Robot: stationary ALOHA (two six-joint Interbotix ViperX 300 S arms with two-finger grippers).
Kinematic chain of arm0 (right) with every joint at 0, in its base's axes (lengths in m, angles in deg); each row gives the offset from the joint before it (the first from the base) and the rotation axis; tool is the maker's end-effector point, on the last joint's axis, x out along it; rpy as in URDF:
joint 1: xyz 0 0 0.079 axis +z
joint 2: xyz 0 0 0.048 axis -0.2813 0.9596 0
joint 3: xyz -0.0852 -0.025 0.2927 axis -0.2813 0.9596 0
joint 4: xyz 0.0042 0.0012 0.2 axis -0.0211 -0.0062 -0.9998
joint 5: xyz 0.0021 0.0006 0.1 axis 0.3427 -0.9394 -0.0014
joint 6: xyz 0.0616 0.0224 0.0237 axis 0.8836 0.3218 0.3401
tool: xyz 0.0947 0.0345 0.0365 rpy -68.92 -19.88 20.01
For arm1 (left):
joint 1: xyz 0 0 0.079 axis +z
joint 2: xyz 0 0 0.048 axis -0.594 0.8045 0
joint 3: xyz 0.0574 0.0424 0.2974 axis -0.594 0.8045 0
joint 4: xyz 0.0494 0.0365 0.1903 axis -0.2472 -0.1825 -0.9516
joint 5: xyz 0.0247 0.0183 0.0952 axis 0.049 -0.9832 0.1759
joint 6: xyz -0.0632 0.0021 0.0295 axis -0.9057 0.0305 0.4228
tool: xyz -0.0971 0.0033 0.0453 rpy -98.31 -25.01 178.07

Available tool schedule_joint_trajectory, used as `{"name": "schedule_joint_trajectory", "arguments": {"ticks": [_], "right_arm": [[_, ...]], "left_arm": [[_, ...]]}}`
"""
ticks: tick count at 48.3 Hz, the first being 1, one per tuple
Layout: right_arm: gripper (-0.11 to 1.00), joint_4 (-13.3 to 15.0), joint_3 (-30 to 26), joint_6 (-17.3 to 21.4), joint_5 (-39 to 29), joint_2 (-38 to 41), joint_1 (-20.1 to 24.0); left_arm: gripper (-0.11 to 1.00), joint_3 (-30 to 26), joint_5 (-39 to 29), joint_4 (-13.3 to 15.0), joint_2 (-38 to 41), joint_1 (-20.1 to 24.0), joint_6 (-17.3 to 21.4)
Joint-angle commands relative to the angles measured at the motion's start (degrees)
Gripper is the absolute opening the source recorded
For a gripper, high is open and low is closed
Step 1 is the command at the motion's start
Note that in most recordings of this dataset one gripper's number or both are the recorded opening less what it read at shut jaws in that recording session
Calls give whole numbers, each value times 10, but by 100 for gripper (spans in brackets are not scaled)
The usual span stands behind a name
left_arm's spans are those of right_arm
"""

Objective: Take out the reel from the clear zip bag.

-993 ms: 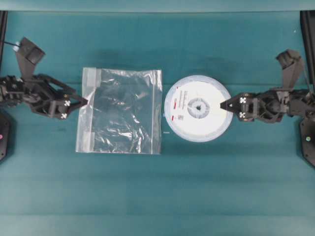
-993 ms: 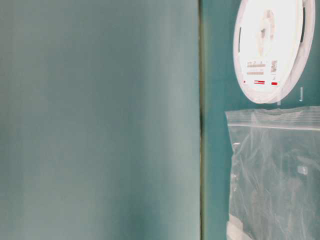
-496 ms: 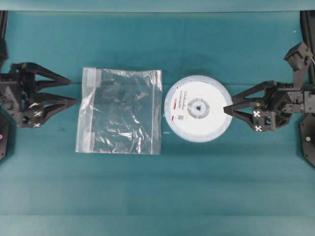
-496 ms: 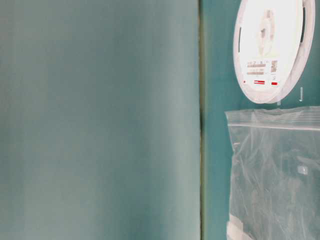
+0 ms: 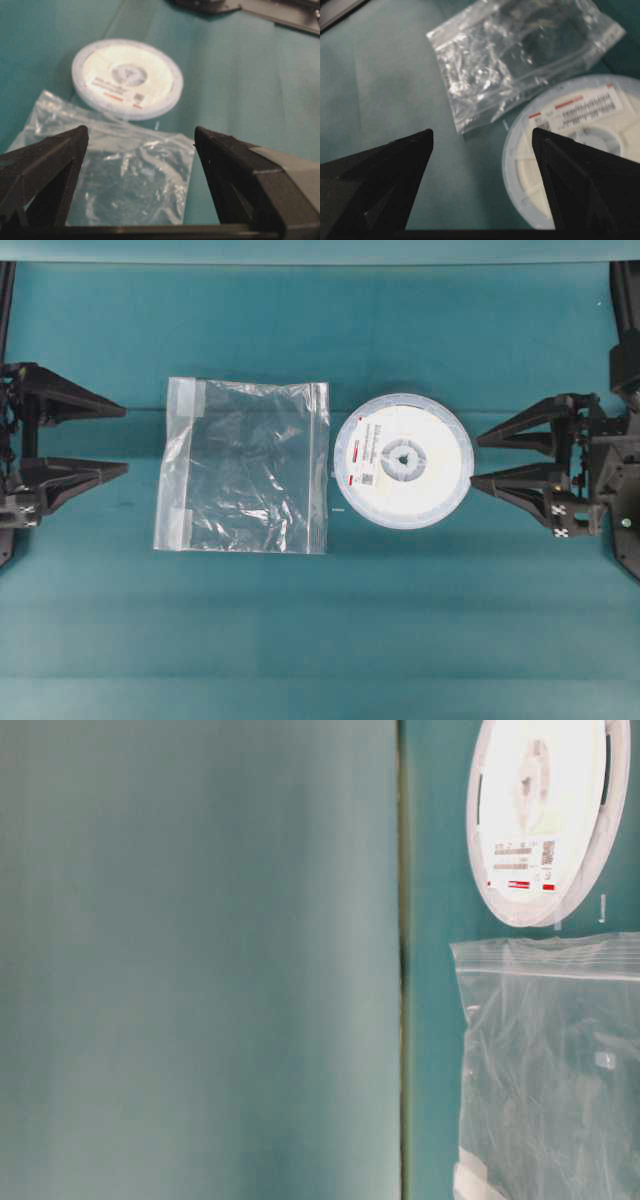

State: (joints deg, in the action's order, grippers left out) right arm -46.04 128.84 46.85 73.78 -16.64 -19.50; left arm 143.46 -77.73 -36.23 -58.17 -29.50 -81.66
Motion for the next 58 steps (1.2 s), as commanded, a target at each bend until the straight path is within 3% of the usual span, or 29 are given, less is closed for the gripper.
{"name": "schedule_joint_trajectory", "arguments": {"ticks": [1,16,29,37,47,58], "right_arm": [[94,0,-12,-28,4,-9,7],[94,0,-12,-74,22,-53,14],[94,1,-13,-112,27,-91,14],[94,1,-13,-115,25,-107,14],[94,0,-11,-114,23,-110,14],[94,1,-11,-120,18,-110,14]], "left_arm": [[92,-13,4,-3,0,-11,1],[92,-16,34,-3,-9,-27,11],[92,-23,40,-3,-26,-27,42],[92,-24,40,-3,-35,-27,48],[92,-25,38,-3,-35,-28,94],[92,-24,33,-3,-33,-32,103]]}}
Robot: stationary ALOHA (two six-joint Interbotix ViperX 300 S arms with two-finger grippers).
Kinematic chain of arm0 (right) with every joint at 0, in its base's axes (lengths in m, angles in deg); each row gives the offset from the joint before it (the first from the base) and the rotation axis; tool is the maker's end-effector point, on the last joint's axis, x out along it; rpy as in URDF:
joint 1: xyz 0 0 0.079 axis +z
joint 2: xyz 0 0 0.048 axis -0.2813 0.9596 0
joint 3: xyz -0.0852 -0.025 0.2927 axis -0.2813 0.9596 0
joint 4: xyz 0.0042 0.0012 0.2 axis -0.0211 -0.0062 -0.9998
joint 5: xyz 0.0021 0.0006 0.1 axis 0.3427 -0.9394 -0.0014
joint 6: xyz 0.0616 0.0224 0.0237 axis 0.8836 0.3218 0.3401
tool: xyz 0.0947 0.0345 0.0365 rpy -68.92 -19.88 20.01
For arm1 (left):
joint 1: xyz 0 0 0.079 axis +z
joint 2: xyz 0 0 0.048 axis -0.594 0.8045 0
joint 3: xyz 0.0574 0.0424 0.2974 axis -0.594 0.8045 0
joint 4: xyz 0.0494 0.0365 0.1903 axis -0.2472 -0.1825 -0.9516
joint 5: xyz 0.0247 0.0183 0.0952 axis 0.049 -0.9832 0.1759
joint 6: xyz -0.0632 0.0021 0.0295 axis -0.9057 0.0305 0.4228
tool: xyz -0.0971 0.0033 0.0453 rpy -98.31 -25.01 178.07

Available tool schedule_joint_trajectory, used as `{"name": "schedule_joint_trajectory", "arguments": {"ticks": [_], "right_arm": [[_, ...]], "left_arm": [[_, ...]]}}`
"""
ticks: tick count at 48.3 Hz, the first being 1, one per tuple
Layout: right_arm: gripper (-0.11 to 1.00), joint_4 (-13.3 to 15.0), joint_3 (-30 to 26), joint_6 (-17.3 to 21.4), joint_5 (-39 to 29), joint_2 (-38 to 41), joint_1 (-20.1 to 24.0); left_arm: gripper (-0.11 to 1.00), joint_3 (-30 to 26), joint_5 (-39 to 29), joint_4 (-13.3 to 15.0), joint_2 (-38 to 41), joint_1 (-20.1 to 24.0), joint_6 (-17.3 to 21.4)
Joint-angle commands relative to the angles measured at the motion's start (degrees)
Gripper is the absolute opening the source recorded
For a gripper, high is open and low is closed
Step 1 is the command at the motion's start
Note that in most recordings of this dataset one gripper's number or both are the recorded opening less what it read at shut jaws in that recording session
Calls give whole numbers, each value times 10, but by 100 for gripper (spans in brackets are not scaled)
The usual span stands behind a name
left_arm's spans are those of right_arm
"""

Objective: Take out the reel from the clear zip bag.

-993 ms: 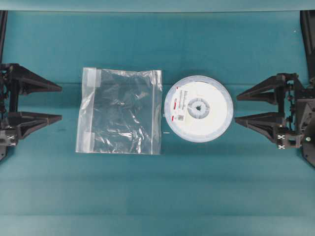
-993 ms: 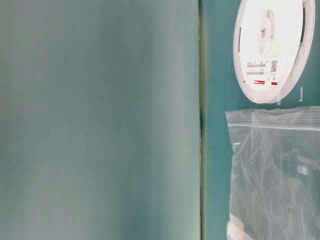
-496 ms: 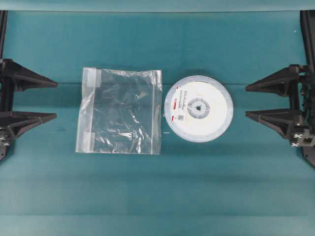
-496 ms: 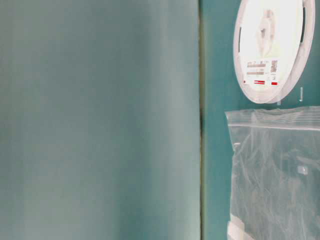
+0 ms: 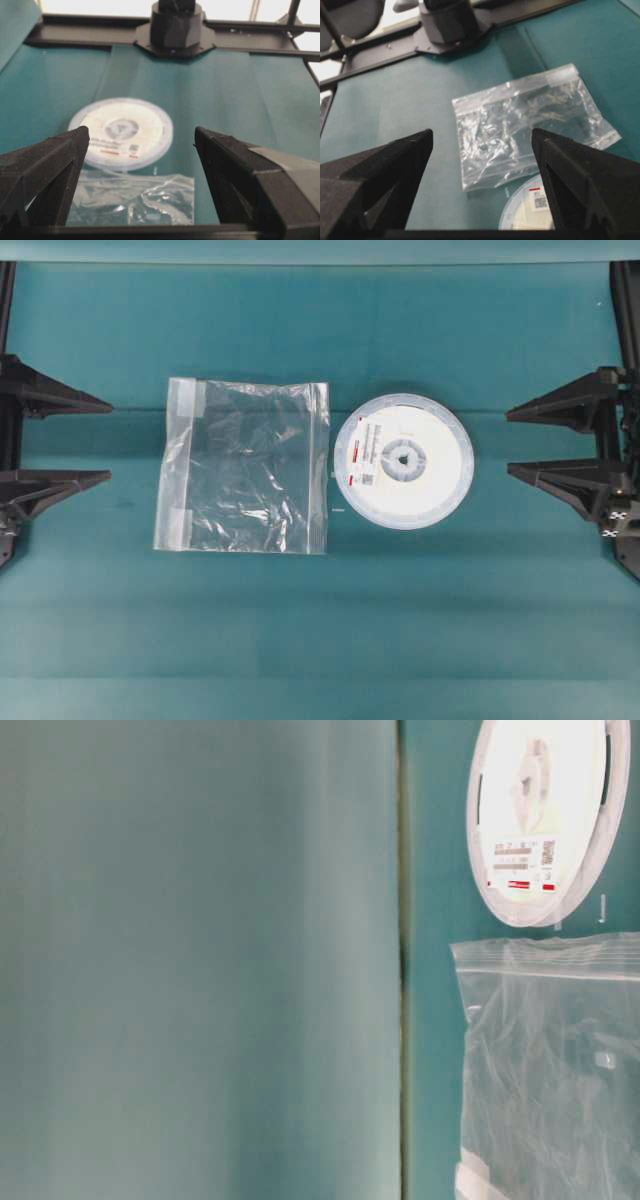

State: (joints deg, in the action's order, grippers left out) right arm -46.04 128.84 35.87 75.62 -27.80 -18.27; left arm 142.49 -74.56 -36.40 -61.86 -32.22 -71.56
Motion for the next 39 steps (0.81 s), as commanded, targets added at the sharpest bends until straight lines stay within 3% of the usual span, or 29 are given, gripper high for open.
{"name": "schedule_joint_trajectory", "arguments": {"ticks": [1,39], "right_arm": [[94,1,-11,-11,0,2,2],[94,1,-11,-15,0,5,2]], "left_arm": [[92,-14,2,-1,4,-4,2],[84,-16,2,-1,1,-13,1]]}}
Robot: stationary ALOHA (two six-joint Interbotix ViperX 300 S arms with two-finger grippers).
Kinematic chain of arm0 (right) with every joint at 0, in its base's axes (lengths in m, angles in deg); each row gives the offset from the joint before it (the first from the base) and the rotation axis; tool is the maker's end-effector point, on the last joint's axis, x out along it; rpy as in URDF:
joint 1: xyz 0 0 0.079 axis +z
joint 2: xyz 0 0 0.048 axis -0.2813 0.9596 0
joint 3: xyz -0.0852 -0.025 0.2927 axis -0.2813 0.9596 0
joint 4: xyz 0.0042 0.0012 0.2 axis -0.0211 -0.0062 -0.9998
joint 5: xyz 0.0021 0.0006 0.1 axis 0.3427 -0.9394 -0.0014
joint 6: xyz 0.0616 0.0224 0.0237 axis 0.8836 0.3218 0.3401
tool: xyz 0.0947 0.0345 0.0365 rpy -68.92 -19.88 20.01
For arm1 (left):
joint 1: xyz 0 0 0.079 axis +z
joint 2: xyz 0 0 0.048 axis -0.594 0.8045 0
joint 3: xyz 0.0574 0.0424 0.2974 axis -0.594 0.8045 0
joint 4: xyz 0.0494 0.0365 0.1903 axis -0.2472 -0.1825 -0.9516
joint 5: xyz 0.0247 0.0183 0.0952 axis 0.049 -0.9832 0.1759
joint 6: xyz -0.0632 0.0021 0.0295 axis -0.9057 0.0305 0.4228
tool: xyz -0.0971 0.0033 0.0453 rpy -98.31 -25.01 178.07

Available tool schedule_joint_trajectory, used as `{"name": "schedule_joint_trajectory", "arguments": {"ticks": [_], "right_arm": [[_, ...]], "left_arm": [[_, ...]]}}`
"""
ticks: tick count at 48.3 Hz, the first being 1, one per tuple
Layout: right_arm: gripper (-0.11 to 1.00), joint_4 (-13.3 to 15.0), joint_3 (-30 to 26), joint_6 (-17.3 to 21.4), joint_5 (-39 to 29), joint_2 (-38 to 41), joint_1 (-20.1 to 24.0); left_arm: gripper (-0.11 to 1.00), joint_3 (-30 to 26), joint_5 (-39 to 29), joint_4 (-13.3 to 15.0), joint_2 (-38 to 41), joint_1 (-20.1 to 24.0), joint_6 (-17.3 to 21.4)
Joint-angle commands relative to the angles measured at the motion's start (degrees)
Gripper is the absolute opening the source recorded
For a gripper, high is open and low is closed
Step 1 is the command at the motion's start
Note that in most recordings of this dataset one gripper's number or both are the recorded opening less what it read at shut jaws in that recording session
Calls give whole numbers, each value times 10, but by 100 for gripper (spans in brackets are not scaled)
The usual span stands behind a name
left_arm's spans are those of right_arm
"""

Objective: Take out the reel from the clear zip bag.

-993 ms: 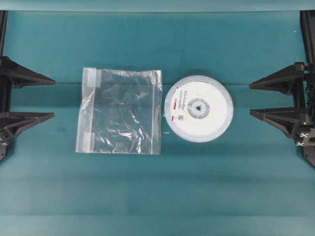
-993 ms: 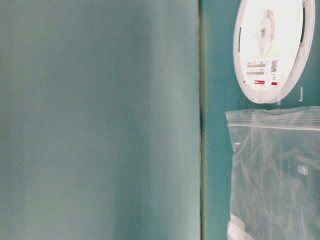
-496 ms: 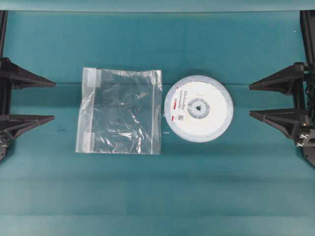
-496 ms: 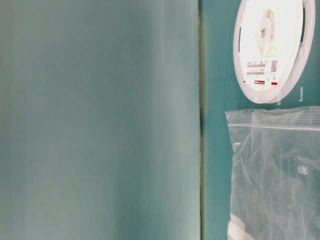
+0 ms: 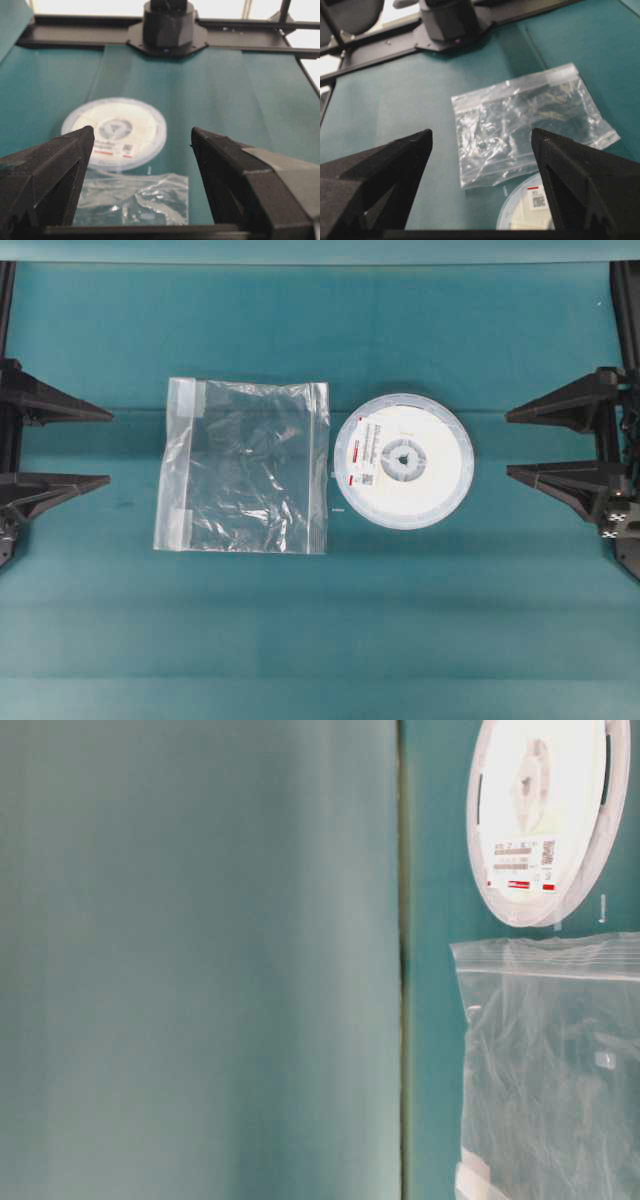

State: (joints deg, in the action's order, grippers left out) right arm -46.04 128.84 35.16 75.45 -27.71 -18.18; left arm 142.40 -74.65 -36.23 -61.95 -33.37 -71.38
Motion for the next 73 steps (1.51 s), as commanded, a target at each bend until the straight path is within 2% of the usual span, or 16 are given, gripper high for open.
{"name": "schedule_joint_trajectory", "arguments": {"ticks": [1,45,58,73], "right_arm": [[94,0,-11,-8,1,4,1],[94,1,-10,-11,-14,4,5],[94,7,-11,-41,-25,0,7],[94,7,-13,-42,-25,-5,7]], "left_arm": [[84,-15,3,-4,2,-2,-1],[84,-16,3,-4,-4,-2,-5],[84,-16,3,-4,-4,-2,-8],[84,-16,3,-3,-4,-2,-10]]}}
